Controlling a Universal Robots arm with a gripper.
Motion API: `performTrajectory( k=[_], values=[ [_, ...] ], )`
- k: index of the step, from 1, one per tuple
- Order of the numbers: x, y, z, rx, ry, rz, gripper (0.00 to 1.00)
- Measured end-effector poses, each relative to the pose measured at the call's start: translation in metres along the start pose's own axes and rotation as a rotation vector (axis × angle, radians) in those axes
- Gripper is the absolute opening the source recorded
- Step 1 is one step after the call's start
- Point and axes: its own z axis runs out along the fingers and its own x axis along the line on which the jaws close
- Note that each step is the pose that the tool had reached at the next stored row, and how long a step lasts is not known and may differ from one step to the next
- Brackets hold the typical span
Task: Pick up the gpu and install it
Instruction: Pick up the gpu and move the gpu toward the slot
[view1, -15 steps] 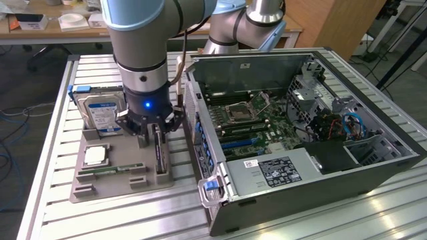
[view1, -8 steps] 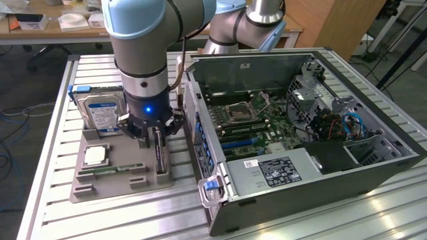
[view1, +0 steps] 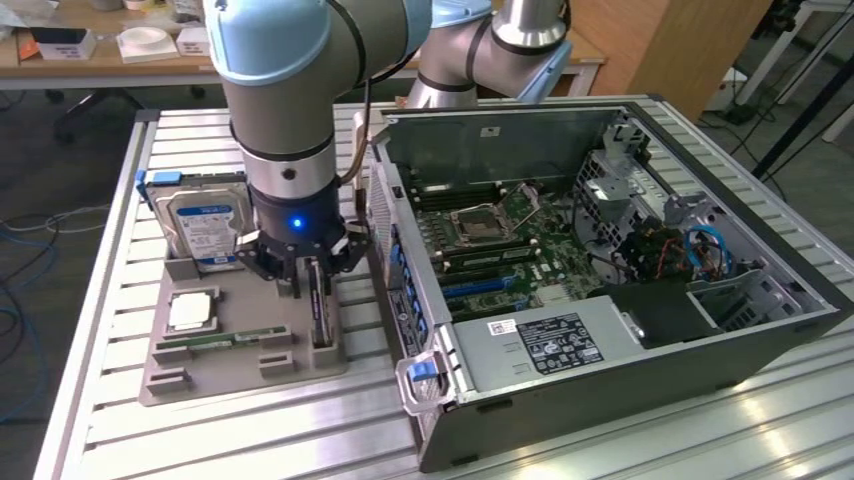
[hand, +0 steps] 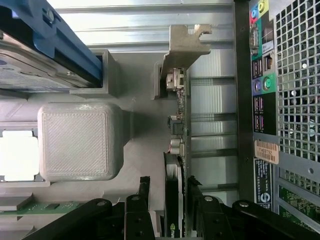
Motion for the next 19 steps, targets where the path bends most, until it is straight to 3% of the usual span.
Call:
performTrajectory(
  k=[14,17,19],
  values=[
    [-0.0056,0.0003,0.0002,0.0,0.0005,0.0,0.4],
    [-0.0056,0.0003,0.0002,0.0,0.0006,0.0,0.27],
    [-0.0064,0.0003,0.0002,-0.0001,0.0006,0.0,0.27]
  ],
)
